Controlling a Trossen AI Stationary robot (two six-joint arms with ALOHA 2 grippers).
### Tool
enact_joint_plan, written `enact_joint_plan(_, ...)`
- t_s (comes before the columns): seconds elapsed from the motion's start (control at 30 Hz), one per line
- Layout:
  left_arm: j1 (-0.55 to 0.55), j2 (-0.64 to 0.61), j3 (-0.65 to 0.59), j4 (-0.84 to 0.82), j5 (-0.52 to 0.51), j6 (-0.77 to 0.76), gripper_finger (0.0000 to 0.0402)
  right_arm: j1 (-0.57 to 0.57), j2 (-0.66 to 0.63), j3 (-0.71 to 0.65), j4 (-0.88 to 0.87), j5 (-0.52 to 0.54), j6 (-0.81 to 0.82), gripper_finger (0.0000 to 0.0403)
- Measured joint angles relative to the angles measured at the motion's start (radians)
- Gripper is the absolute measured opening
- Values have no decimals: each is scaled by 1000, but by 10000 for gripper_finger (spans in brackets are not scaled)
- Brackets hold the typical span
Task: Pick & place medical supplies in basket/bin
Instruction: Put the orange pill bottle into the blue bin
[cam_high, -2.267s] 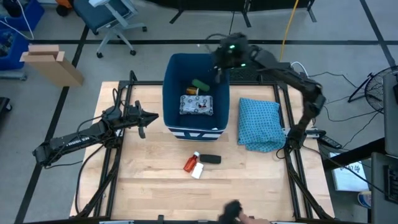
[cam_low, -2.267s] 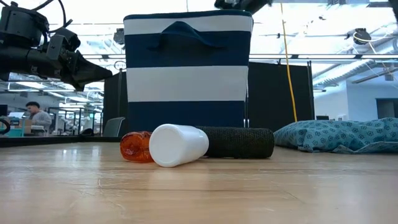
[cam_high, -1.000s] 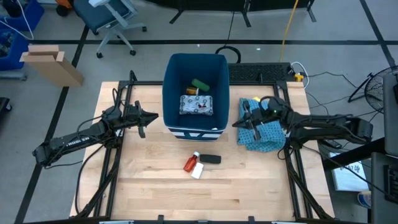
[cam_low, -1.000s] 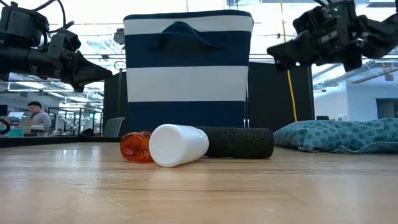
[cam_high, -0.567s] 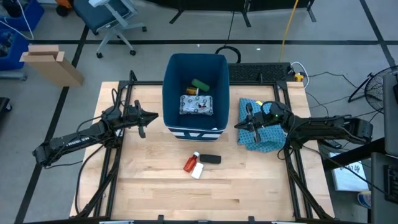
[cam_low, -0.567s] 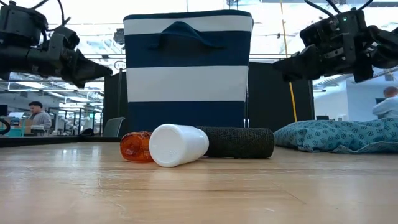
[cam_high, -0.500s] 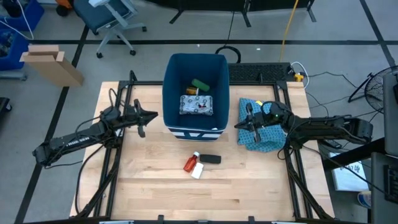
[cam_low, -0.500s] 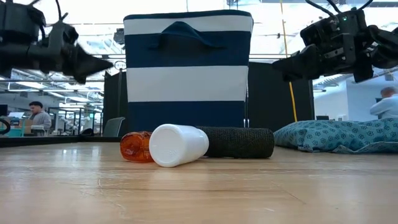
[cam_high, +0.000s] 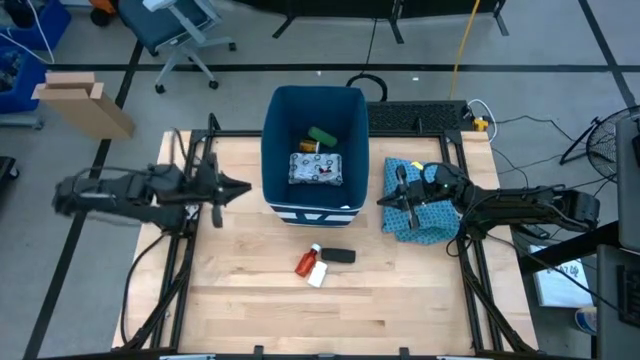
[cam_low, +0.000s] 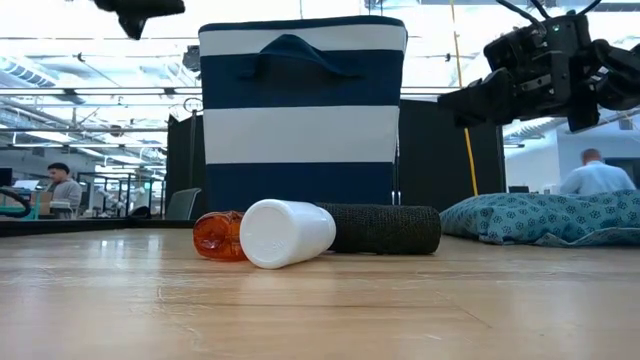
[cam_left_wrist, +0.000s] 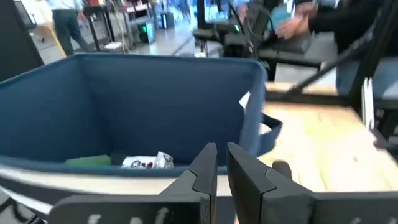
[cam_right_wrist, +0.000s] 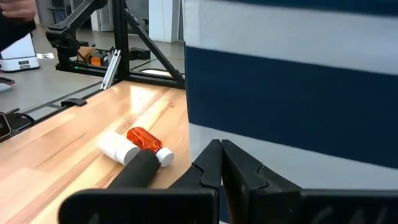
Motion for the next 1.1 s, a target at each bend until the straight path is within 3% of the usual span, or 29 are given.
enact_joint_plan(0.17, -219, 213, 138, -2, -203, 18, 35, 0, 0, 0, 4, 0, 0, 0)
enact_joint_plan(0.33, -350, 451, 256, -12, -347, -73, 35, 0, 0, 0, 3, 0, 2, 0)
enact_joint_plan(0.77, -414, 946, 498, -52, -361, -411, 35, 0, 0, 0, -5, 0, 3, 0)
enact_joint_plan(0.97, -408, 1113, 591, -241, -373, -665, 35, 0, 0, 0, -5, 0, 4, 0)
enact_joint_plan(1.1, -387, 1191, 616, -342, -323, -741, 46, 0, 0, 0, -5, 0, 4, 0)
